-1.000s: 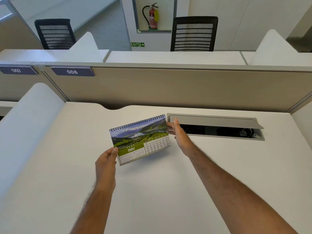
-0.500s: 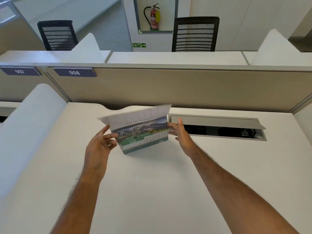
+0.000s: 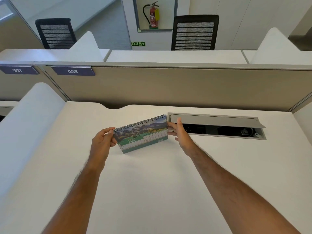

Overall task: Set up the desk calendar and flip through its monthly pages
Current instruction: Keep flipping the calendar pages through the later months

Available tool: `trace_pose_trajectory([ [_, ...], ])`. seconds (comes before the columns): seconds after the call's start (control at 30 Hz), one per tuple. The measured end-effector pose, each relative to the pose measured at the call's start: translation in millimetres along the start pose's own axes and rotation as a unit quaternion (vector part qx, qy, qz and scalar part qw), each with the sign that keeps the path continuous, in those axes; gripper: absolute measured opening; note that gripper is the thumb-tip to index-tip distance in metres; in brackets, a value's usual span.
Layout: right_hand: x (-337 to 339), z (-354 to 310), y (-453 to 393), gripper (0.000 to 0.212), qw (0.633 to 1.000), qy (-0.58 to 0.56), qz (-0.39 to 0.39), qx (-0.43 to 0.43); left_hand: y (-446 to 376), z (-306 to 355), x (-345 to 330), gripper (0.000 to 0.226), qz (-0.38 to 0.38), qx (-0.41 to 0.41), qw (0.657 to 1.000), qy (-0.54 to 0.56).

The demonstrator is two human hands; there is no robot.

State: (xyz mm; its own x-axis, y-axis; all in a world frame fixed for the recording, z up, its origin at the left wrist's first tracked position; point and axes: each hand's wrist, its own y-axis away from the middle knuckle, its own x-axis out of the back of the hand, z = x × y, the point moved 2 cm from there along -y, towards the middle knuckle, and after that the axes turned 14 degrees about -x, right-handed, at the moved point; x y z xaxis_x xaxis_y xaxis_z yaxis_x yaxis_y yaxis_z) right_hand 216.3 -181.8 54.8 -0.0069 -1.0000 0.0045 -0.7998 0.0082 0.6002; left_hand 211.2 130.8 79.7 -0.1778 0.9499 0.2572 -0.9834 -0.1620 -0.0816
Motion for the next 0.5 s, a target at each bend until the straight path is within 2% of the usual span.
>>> trace_pose_trajectory([
  [0.3, -4, 3, 1, 0.069, 1.000, -0.003, 0.010, -0.015, 2, 0, 1, 0.027, -0.012, 0.009, 1.000, 0.011],
  [0.5, 2, 15, 6, 0.070, 0.999, 0.010, 0.024, -0.026, 12, -4, 1, 0.033, 0.017, 0.031, 0.999, 0.027],
])
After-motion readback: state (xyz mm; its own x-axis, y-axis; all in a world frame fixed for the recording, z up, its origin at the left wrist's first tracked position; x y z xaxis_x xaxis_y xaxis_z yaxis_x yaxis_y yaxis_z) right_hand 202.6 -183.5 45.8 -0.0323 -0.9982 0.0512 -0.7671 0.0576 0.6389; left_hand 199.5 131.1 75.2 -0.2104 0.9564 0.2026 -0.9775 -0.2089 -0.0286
